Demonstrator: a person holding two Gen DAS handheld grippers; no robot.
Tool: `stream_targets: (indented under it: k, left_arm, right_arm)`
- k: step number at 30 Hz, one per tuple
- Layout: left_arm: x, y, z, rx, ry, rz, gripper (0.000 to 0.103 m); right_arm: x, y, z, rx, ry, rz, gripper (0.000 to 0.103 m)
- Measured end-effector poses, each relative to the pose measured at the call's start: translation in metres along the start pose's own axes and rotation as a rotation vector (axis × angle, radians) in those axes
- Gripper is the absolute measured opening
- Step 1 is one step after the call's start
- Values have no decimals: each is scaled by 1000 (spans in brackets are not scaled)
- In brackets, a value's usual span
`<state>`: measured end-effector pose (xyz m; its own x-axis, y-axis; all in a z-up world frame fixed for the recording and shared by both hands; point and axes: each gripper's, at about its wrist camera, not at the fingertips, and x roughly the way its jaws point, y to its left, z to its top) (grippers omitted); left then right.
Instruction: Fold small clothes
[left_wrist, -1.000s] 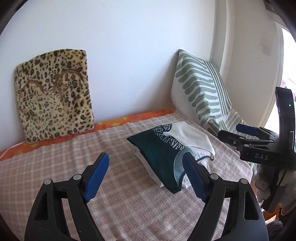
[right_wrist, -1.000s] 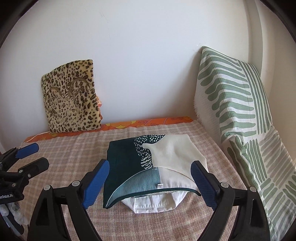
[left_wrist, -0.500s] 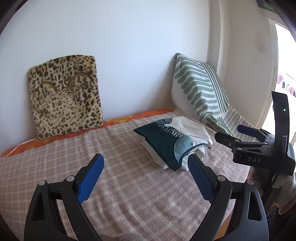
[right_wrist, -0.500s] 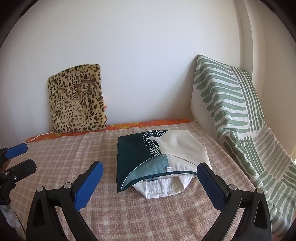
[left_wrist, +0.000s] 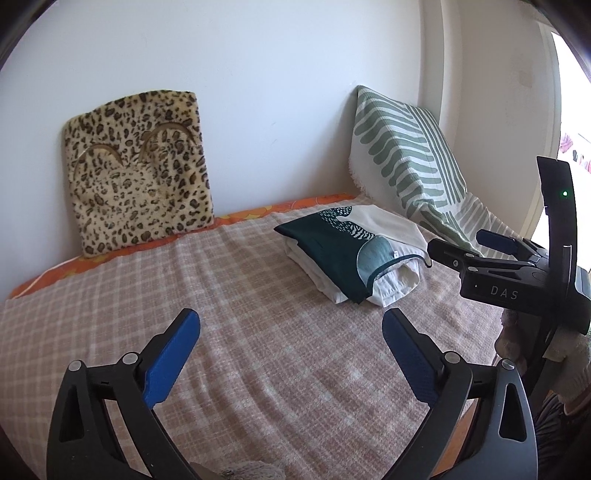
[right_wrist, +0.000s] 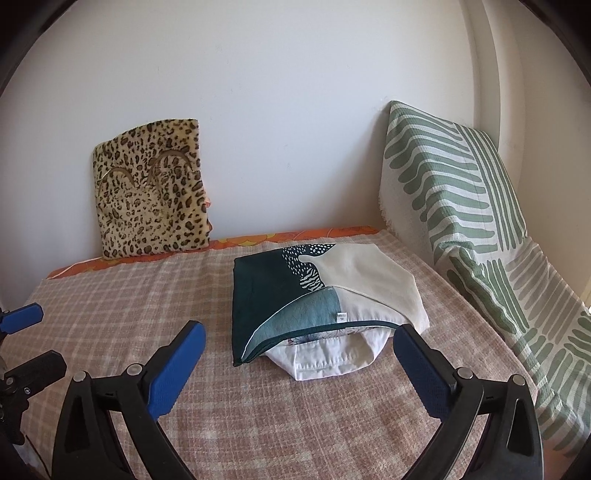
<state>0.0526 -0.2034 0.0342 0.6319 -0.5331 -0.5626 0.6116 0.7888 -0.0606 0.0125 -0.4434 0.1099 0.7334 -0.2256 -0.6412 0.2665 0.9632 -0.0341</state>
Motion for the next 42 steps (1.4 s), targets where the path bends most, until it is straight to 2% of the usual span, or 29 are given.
stream_targets:
  k: [16,42]
  left_arm:
    - [-1,12,-7,-4,9,38,99]
    - [-7,7,-3,19,4,21,99]
  right_arm:
    - [10,-7,-8,24,11,-32,103]
    - [11,-6,-10,13,25,-34,103]
